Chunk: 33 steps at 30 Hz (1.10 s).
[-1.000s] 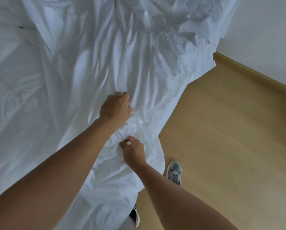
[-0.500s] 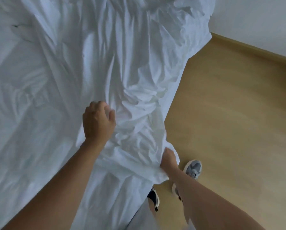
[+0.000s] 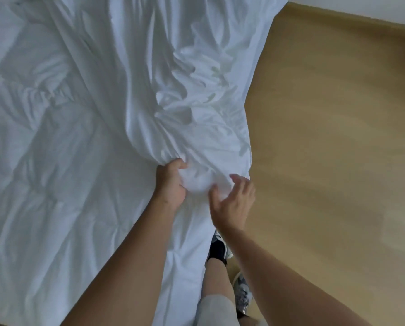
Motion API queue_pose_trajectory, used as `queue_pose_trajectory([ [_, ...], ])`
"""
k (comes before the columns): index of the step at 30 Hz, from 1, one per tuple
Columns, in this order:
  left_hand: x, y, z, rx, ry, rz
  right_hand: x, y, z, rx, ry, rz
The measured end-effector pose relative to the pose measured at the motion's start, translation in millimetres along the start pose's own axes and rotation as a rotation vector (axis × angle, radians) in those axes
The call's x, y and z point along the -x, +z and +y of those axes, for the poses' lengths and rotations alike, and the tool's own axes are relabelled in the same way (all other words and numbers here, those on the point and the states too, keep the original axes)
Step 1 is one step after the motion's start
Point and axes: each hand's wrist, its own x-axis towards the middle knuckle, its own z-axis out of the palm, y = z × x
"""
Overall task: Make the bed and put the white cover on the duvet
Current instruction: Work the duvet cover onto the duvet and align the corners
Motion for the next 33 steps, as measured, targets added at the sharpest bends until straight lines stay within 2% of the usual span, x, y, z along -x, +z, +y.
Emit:
queue_pose_trajectory([
  [1, 3.8, 3.9, -1.4, -0.009, 0.012, -0.014, 13.5, 1.9, -2.0, 0.023, -0.150, -0.081],
  [2, 9.9, 5.6, -4.2, -0.035, 0.032, -0.017, 21.8, 5.3, -4.6, 0.047, -0.215, -0.148],
  [3, 16.8, 4.9, -10.0, -0.064, 0.056, -0.033, 25.1, 10.4, -7.6, 0.059, -0.200, -0.164],
  [6, 40.0, 2.7, -24.2, -0.147, 0.153, -0.110, 17.0, 31.0, -22.0, -0.073, -0.042, -0.032],
  [9, 45.9, -4.9, -22.1, -0.239, 0.281, -0.195, -4.8, 40.2, -27.4, -0.180, -0.045, 0.223],
  [11, 44.0, -13.3, -18.6, -0.312, 0.304, -0.287, -24.9, 30.7, -28.4, -0.295, 0.031, 0.196],
  [12, 41.1, -18.0, -18.3, -0.399, 0.295, -0.303, -39.4, 26.4, -25.9, -0.351, 0.142, 0.152],
  [14, 22.6, -31.3, -30.0, -0.757, 0.272, -0.198, -72.2, 23.8, -10.9, -0.381, 0.413, 0.087],
  [16, 4.5, -36.8, -48.5, -1.144, 0.248, -0.101, -93.8, 18.9, 10.7, -0.328, 0.520, 0.037],
  [18, -11.5, -29.4, -70.5, -1.395, 0.270, -0.087, -97.3, 13.0, 23.7, -0.282, 0.500, -0.012],
  [21, -25.2, -15.6, -98.8, -1.666, 0.454, -0.037, -93.0, 9.1, 36.9, -0.117, 0.257, -0.065],
  [23, -34.5, -15.8, -101.7, -1.683, 0.542, 0.002, -89.3, 10.0, 45.6, 0.021, 0.150, -0.146],
  [25, -44.4, -23.3, -94.2, -1.599, 0.555, 0.016, -78.2, 11.7, 58.1, 0.094, 0.160, -0.236],
  [27, -53.2, -29.3, -79.0, -1.471, 0.541, 0.032, -52.5, 12.9, 72.8, 0.118, 0.136, -0.228],
  [30, -57.9, -31.7, -59.9, -1.338, 0.464, 0.049, 11.1, 20.1, 78.2, 0.056, -0.004, -0.182],
  [33, -53.0, -33.3, -54.2, -1.135, 0.381, -0.003, 32.0, 26.6, 69.0, 0.151, 0.167, -0.367],
])
